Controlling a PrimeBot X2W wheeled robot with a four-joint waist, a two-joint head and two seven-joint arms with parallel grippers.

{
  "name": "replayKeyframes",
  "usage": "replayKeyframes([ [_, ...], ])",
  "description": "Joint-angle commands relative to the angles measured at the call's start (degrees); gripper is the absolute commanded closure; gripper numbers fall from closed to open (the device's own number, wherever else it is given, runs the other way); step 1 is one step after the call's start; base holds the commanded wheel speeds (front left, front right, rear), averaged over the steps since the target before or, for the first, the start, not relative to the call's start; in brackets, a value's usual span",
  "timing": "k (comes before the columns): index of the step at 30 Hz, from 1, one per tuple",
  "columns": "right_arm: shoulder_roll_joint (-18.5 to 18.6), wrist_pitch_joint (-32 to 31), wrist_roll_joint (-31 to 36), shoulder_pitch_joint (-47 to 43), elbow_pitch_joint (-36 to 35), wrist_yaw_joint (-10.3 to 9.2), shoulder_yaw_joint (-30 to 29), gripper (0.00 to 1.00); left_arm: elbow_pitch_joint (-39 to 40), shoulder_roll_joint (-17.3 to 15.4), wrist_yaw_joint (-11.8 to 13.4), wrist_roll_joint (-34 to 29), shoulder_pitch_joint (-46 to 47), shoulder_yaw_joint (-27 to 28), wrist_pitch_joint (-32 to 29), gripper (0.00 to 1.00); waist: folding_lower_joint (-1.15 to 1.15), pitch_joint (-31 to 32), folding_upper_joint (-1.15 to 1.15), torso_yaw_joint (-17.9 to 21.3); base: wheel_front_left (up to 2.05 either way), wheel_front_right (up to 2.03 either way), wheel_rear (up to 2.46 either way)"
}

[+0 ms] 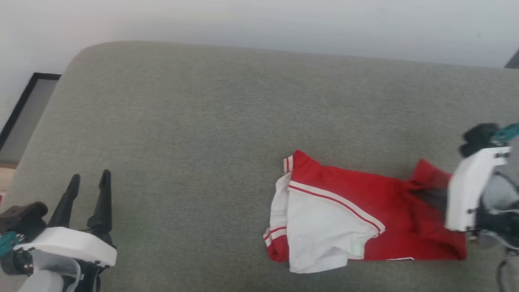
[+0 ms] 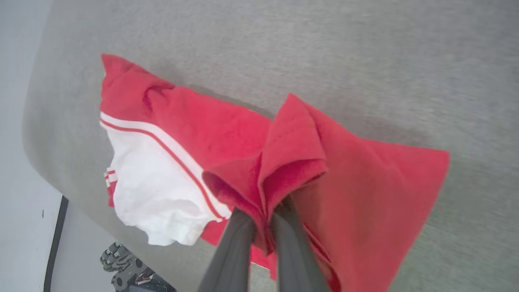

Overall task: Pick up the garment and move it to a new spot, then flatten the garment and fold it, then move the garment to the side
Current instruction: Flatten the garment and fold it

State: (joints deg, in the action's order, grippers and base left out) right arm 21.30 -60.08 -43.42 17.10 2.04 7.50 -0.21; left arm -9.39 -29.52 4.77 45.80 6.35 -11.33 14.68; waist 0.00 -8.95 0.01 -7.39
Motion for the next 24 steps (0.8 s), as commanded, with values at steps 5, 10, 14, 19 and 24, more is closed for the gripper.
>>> replayKeyframes([
  [5, -3.63, -0.02, 0.65, 0.19, -1.23, -0.03, 3.84, 1.0, -0.4, 0.59, -0.59, -0.71, 1.92, -1.06, -0.31, 0.0, 0.0, 0.44, -0.01, -2.79, 0.0, 0.0, 0.0],
  [10, -6.12, 1.11, 1.78, 1.1, -0.25, -0.03, 8.14, 1.0, -1.17, 1.3, -1.1, -1.2, 3.36, -2.36, -0.63, 0.0, 0.0, 0.75, -0.01, -5.15, 0.0, 0.0, 0.0],
  [14, -7.51, 2.63, 2.38, 2.03, 1.57, -0.03, 11.06, 1.0, -1.98, 1.88, -1.49, -1.44, 4.39, -3.2, -0.72, 0.0, 0.0, 1.03, -0.01, -6.59, 0.0, 0.0, 0.0],
  [19, -8.44, 4.56, 3.28, 3.29, 4.77, -0.03, 14.01, 1.0, -3.03, 2.33, -1.97, -1.58, 5.39, -3.95, -0.58, 0.0, 0.0, 1.25, -0.01, -7.54, 0.0, 0.0, 0.0],
  [24, -8.91, 6.65, 3.35, 4.5, 6.69, -0.03, 14.9, 0.0, -4.01, 2.25, -2.39, -0.99, 5.53, -3.73, -0.42, 0.0, 0.0, 1.74, -0.01, -7.14, 0.0, 0.0, 0.0],
])
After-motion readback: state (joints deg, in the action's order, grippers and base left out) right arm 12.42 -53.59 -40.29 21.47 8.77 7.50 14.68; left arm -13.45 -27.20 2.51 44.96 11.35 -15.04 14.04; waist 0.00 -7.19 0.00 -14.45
